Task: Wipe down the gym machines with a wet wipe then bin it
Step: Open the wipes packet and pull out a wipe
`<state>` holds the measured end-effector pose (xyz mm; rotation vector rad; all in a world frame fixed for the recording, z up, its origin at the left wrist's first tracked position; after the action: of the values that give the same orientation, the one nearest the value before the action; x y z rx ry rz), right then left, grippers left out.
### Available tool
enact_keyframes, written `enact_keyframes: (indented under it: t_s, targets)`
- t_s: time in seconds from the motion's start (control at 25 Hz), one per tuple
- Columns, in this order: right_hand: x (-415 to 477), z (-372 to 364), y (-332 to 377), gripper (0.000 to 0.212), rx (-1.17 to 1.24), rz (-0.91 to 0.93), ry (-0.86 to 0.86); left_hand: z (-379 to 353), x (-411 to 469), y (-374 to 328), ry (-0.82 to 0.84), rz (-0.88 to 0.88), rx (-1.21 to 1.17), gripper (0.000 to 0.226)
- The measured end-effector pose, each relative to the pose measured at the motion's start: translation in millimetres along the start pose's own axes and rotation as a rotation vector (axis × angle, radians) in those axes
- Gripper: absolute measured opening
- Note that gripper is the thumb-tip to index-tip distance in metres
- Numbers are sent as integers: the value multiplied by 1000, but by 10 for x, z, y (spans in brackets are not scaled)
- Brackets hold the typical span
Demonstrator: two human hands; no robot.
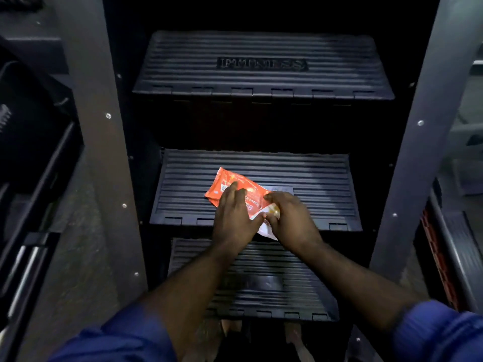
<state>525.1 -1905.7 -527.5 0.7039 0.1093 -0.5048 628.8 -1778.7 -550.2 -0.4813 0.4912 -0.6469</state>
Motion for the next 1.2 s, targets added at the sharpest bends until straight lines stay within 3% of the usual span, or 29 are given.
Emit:
enact_keyframes:
  t_s: [0.12, 0.28, 0.4, 0.48, 0.6, 0.76, 0.92, 1.2]
  targets:
    - [101, -107, -155, 45, -32, -1, 55, -126, 71, 41, -113, 4, 56, 72]
    - [81, -160, -274, 44, -57, 23, 62, -132, 102, 38, -261, -10, 70, 28]
    - [89, -145, -268, 41, -113, 49, 51, 12, 130, 40, -328, 67, -161, 11]
    - [157, -107, -200, 36, -196, 99, 27, 128, 173, 84, -336, 164, -339, 9]
    - [346, -17, 44, 31, -311, 186, 64, 214, 204, 158, -287, 206, -397, 8]
    - [486, 65, 345, 58, -412, 213, 192, 213, 231, 246, -266, 192, -397, 8]
    - [570, -5, 267, 31, -535, 214, 216, 257, 229, 253, -233, 143, -377, 11]
    - [682, -183, 207, 23, -412, 87, 130, 242, 234, 220, -226, 74, -365, 18]
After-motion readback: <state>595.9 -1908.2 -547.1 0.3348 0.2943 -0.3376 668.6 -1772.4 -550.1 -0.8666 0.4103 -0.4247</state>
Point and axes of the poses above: each hand's wrist, its own x-axis towards the middle knuckle, its own z-axis out of the back of the hand, y = z × x, the point moved 1 cm from there along x, towards the middle knuckle, and after that the axes turned 8 degrees about y, right-handed, at the moved point
